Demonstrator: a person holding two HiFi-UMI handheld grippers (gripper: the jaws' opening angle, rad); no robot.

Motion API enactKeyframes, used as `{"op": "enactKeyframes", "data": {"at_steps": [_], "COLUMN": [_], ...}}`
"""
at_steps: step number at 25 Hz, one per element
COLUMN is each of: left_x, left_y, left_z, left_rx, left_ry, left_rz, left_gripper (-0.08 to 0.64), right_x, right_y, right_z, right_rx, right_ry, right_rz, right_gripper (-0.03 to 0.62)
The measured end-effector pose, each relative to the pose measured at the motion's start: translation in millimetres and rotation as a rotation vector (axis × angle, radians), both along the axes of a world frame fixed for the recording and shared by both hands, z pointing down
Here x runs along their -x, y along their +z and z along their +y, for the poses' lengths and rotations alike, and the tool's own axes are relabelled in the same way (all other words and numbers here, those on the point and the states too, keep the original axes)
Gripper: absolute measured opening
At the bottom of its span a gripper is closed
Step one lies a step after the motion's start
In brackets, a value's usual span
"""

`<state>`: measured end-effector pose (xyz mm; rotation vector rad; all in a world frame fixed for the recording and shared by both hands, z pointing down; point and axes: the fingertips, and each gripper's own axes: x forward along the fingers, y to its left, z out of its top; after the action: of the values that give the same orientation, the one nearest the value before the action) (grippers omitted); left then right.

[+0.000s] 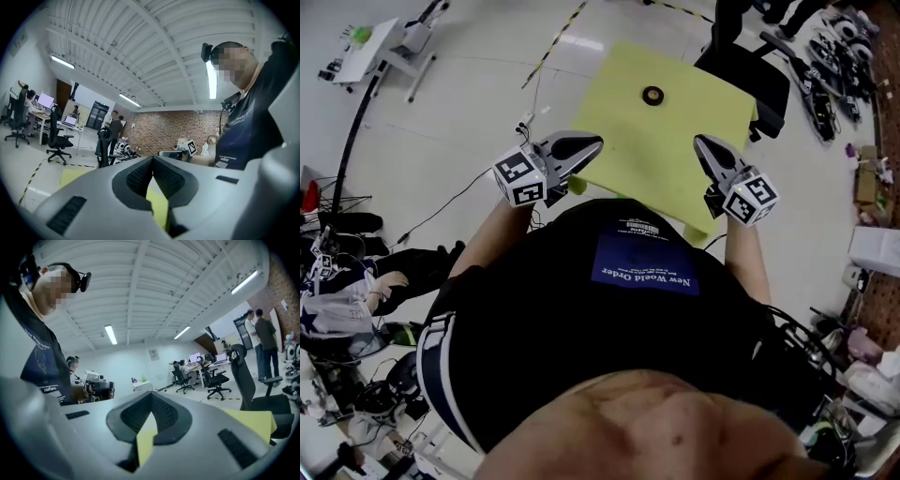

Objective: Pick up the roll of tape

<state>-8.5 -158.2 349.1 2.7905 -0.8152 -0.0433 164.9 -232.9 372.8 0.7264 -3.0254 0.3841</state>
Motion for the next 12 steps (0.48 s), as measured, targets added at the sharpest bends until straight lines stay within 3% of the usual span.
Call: {"op": "enactKeyframes", "data": {"at_steps": [9, 12], "left_x": [55.5, 70.2], "left_y": [23.0, 33.2], "left_z": [-90.9, -119.6], "left_rx": [-0.002, 0.006], "left_ry": [0.157, 0.227], "left_rz": [0.055, 0.033], "left_gripper": [0.005, 0.005], "right_x": [54.7, 68.0], "right_y": [0.1, -5.6], "right_z": [-59.0, -71.9], "right_rx": [0.015, 0.025], "right_ry": [0.146, 0.201], "right_rz": [0.046, 0.039], "right_gripper": [-0.013, -0.013]}}
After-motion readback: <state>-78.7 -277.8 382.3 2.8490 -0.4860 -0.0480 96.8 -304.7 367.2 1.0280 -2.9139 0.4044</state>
